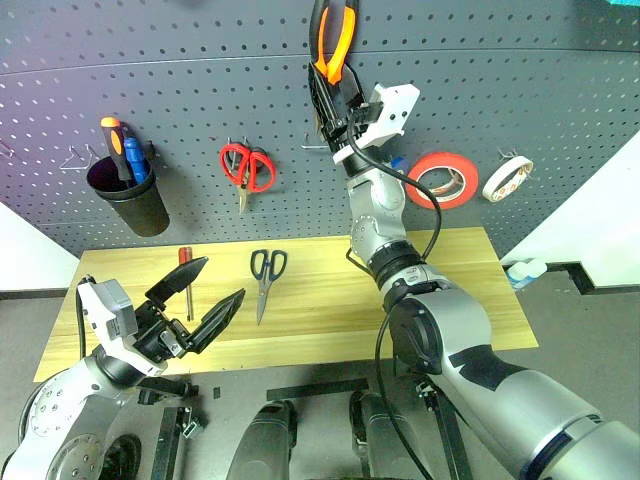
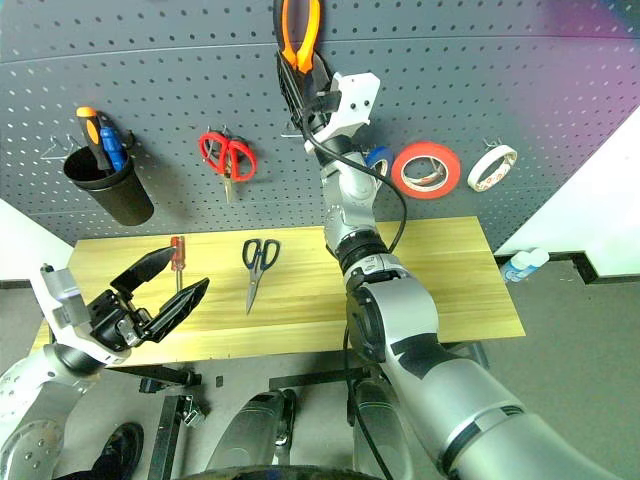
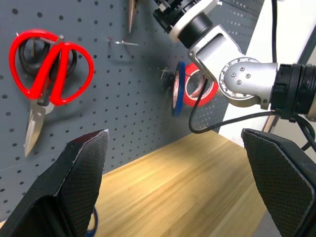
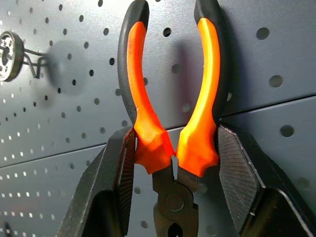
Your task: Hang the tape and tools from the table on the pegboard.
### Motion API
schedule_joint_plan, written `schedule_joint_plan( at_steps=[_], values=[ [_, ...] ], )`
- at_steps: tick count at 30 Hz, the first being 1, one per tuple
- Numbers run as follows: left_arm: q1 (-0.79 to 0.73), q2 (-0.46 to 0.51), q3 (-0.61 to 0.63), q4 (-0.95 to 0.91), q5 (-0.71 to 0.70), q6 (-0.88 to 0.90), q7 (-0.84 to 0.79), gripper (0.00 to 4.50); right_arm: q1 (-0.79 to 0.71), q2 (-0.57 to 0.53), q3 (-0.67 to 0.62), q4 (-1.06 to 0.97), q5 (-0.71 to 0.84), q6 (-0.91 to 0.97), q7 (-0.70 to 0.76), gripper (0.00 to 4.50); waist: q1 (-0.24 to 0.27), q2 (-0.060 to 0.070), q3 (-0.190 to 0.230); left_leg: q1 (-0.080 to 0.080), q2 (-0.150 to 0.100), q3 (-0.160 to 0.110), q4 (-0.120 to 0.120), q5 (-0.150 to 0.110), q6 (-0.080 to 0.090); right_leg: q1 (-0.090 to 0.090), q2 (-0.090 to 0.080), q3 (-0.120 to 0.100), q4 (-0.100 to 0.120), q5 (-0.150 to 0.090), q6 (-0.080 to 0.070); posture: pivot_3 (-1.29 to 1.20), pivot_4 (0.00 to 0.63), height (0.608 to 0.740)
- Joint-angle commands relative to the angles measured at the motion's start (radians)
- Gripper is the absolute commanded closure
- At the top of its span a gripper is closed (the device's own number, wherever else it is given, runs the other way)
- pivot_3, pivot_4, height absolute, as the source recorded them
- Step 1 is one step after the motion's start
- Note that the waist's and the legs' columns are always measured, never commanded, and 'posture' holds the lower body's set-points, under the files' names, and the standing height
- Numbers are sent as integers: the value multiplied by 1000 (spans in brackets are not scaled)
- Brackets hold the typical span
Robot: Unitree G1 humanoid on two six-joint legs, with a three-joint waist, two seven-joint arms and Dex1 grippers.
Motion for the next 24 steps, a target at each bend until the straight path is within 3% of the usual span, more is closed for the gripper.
schedule_joint_plan(
  at_steps=[1, 9, 24],
  values=[
    [19, 14, 32, -49, -21, -4, 1, 0, -16, -16, 12, -6, -39, -41, -54, 2449, 0, 0, 4, 0, 0, 0, 0, 0, 0, 0, 0, 0, 0, 0, 0, 134, 263, 740],
    [50, 24, 49, -70, -36, 1, 6, 0, 24, -8, 35, 7, -96, -66, -117, 2450, 0, 0, 20, -1, 0, 0, -1, 0, 0, -1, 0, 0, -1, -1, -1, 145, 282, 740],
    [53, 24, 44, -62, -34, -4, 11, 0, 82, 9, 118, -14, -179, -117, -100, 2452, 0, 0, 36, -3, 3, 0, -3, 0, 0, -3, 2, 0, -3, -1, -1, 152, 284, 740]
  ],
)
